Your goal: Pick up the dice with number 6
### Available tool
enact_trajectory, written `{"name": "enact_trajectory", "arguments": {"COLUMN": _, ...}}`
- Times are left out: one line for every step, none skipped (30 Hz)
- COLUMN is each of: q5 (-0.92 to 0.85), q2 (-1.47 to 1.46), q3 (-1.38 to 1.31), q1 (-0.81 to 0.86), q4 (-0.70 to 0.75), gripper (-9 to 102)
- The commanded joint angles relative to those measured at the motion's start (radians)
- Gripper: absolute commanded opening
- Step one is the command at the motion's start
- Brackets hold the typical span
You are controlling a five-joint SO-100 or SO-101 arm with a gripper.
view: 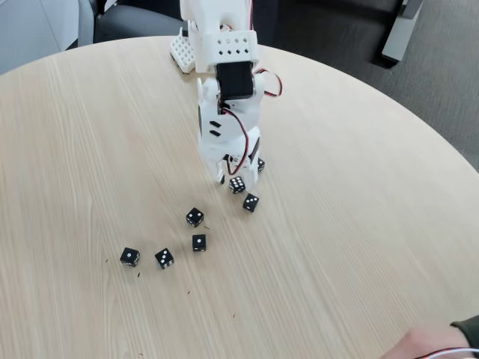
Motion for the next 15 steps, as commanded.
{"name": "enact_trajectory", "arguments": {"q5": 0.015, "q2": 0.003, "q3": -0.025, "q1": 0.008, "q4": -0.006, "gripper": 12}}
{"name": "enact_trajectory", "arguments": {"q5": 0.017, "q2": 0.003, "q3": -0.025, "q1": 0.008, "q4": -0.006, "gripper": 10}}
{"name": "enact_trajectory", "arguments": {"q5": 0.018, "q2": 0.003, "q3": -0.025, "q1": 0.008, "q4": -0.006, "gripper": 8}}
{"name": "enact_trajectory", "arguments": {"q5": 0.018, "q2": 0.003, "q3": -0.025, "q1": 0.008, "q4": -0.006, "gripper": 5}}
{"name": "enact_trajectory", "arguments": {"q5": 0.02, "q2": 0.003, "q3": -0.025, "q1": 0.008, "q4": -0.006, "gripper": 4}}
{"name": "enact_trajectory", "arguments": {"q5": 0.023, "q2": 0.003, "q3": -0.025, "q1": 0.008, "q4": -0.006, "gripper": 3}}
{"name": "enact_trajectory", "arguments": {"q5": 0.028, "q2": 0.003, "q3": -0.025, "q1": 0.008, "q4": -0.006, "gripper": 2}}
{"name": "enact_trajectory", "arguments": {"q5": 0.034, "q2": 0.008, "q3": -0.025, "q1": 0.008, "q4": -0.006, "gripper": 0}}
{"name": "enact_trajectory", "arguments": {"q5": 0.041, "q2": 0.017, "q3": -0.025, "q1": 0.008, "q4": -0.006, "gripper": 0}}
{"name": "enact_trajectory", "arguments": {"q5": 0.046, "q2": 0.02, "q3": -0.025, "q1": 0.008, "q4": 0.0, "gripper": 0}}
{"name": "enact_trajectory", "arguments": {"q5": 0.049, "q2": 0.02, "q3": -0.025, "q1": 0.008, "q4": 0.002, "gripper": 0}}
{"name": "enact_trajectory", "arguments": {"q5": 0.052, "q2": 0.02, "q3": -0.023, "q1": 0.008, "q4": 0.003, "gripper": 0}}
{"name": "enact_trajectory", "arguments": {"q5": 0.055, "q2": 0.025, "q3": -0.023, "q1": 0.003, "q4": 0.005, "gripper": 0}}
{"name": "enact_trajectory", "arguments": {"q5": 0.075, "q2": 0.034, "q3": -0.023, "q1": -0.003, "q4": 0.011, "gripper": 0}}
{"name": "enact_trajectory", "arguments": {"q5": 0.101, "q2": 0.064, "q3": -0.023, "q1": -0.006, "q4": 0.011, "gripper": 0}}
